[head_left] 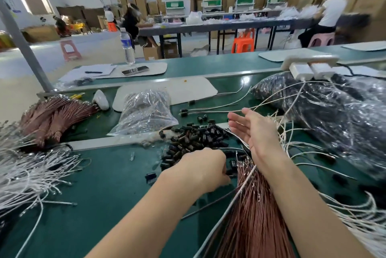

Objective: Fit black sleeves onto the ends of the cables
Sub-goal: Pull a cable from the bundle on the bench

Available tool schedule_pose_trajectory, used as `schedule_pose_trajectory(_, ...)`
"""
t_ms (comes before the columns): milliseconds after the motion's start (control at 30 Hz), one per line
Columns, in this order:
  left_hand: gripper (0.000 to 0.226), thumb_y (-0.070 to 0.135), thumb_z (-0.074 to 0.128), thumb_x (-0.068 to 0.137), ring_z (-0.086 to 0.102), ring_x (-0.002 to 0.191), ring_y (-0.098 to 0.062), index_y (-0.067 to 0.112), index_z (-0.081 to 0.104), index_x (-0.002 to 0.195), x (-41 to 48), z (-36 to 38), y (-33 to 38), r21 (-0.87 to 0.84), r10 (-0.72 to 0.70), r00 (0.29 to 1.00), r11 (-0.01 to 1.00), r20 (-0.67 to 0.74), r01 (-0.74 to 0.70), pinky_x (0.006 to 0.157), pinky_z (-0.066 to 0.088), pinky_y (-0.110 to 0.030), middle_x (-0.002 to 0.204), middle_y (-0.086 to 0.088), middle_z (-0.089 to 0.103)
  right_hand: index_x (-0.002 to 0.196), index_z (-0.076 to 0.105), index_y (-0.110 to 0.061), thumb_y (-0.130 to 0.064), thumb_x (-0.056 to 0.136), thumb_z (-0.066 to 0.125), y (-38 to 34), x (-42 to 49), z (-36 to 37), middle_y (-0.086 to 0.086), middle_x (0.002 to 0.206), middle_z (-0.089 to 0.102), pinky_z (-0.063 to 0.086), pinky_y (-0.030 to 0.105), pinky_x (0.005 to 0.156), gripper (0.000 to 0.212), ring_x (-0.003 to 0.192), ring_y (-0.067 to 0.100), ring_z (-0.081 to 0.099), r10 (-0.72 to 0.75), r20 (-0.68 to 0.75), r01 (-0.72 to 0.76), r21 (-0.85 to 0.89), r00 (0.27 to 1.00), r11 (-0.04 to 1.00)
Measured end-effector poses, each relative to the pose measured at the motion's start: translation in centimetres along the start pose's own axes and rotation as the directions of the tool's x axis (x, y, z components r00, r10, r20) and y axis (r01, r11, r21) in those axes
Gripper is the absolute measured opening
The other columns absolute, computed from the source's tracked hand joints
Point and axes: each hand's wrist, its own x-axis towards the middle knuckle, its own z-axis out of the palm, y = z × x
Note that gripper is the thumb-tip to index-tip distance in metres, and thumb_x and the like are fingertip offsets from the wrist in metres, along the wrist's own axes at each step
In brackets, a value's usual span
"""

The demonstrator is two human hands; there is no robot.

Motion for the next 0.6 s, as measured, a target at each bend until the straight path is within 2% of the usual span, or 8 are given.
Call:
schedule_pose_trajectory(200, 0.016, 0.023, 0.056, 0.101, 0.061, 0.102, -0.034, 0.016, 0.063, 0.114, -1.3, 1.4, -1.0, 0.224, -0.003, 1.0, 0.975, -0.013, 0.006, 0.076, 0.044, -0.038, 0.118, -0.008, 0.058, 0.121, 0.059, -0.017, -0.01, 0.105, 0.04, 1.0, -1.7, -0.5, -0.001, 0.087, 0.08, 0.059, 0.022, 0.061, 0.025, 0.07, 0.01, 0.072, -0.032, -0.033, 0.028, -0.117, 0.999, 0.993)
schedule_pose_trajectory(300, 0.013, 0.03, 0.055, 0.102, 0.062, 0.101, -0.022, 0.027, 0.064, 0.111, -2.5, -0.8, -1.9, 0.09, 0.072, 0.986, 0.994, -0.148, -0.059, 0.088, 0.054, -0.041, 0.113, 0.003, 0.057, 0.113, 0.061, -0.021, -0.011, 0.104, 0.043, 1.7, -2.4, -0.5, -0.005, 0.086, 0.079, 0.057, 0.022, 0.063, 0.022, 0.072, 0.009, 0.07, -0.089, -0.031, 0.081, -0.19, 0.996, 0.978)
schedule_pose_trajectory(367, 0.01, 0.041, 0.054, 0.1, 0.06, 0.088, -0.002, 0.037, 0.063, 0.101, -3.7, -3.9, -3.5, -0.042, 0.079, 0.933, 0.994, -0.351, -0.1, 0.085, 0.056, -0.028, 0.102, 0.014, 0.056, 0.109, 0.062, -0.024, -0.015, 0.104, 0.044, 2.1, -2.9, -0.4, -0.006, 0.083, 0.076, 0.052, 0.016, 0.06, 0.021, 0.068, 0.006, 0.063, -0.256, -0.003, 0.241, -0.321, 0.967, 0.916)
schedule_pose_trajectory(400, 0.008, 0.045, 0.053, 0.098, 0.06, 0.082, 0.004, 0.042, 0.06, 0.095, -4.7, -5.0, -4.5, -0.108, 0.065, 0.889, 0.986, -0.454, -0.128, 0.078, 0.054, -0.016, 0.096, 0.02, 0.055, 0.109, 0.064, -0.023, -0.017, 0.105, 0.043, 2.8, -3.4, -0.4, -0.005, 0.079, 0.072, 0.047, 0.013, 0.057, 0.022, 0.062, 0.004, 0.057, -0.371, 0.062, 0.355, -0.471, 0.926, 0.807)
schedule_pose_trajectory(433, 0.005, 0.045, 0.052, 0.095, 0.06, 0.079, 0.008, 0.046, 0.057, 0.093, -5.7, -5.9, -5.4, -0.161, 0.04, 0.814, 0.973, -0.579, -0.163, 0.069, 0.051, -0.009, 0.089, 0.023, 0.056, 0.111, 0.065, -0.023, -0.022, 0.105, 0.042, 3.6, -4.0, -0.2, -0.007, 0.077, 0.068, 0.043, 0.011, 0.06, 0.024, 0.06, 0.002, 0.054, -0.461, 0.178, 0.46, -0.631, 0.869, 0.625)
schedule_pose_trajectory(500, 0.007, 0.039, 0.055, 0.096, 0.06, 0.078, 0.013, 0.045, 0.057, 0.096, -7.1, -5.8, -7.5, -0.285, -0.088, 0.566, 0.919, -0.82, -0.272, 0.063, 0.047, -0.004, 0.082, 0.023, 0.062, 0.121, 0.063, -0.025, -0.036, 0.103, 0.04, 5.2, -5.2, -0.3, -0.014, 0.093, 0.064, 0.039, 0.013, 0.08, 0.032, 0.077, -0.002, 0.056, -0.448, 0.409, 0.549, -0.799, 0.795, 0.244)
schedule_pose_trajectory(567, 0.008, 0.037, 0.056, 0.101, 0.063, 0.072, 0.005, 0.043, 0.058, 0.096, -7.8, -4.2, -9.0, -0.471, -0.345, 0.343, 0.777, -0.874, -0.418, 0.063, 0.05, -0.01, 0.08, 0.015, 0.068, 0.125, 0.06, -0.032, -0.044, 0.102, 0.039, 5.8, -5.5, -0.5, -0.016, 0.108, 0.059, 0.037, 0.02, 0.092, 0.034, 0.094, 0.002, 0.053, -0.313, 0.476, 0.521, -0.85, 0.822, 0.076)
schedule_pose_trajectory(600, 0.007, 0.04, 0.055, 0.1, 0.061, 0.068, 0.002, 0.04, 0.059, 0.095, -7.8, -3.1, -9.6, -0.576, -0.494, 0.299, 0.649, -0.816, -0.497, 0.06, 0.05, -0.014, 0.08, 0.014, 0.069, 0.122, 0.06, -0.034, -0.047, 0.102, 0.039, 5.9, -5.5, -0.6, -0.016, 0.11, 0.056, 0.038, 0.024, 0.094, 0.031, 0.097, 0.004, 0.051, -0.25, 0.481, 0.504, -0.863, 0.84, 0.031)
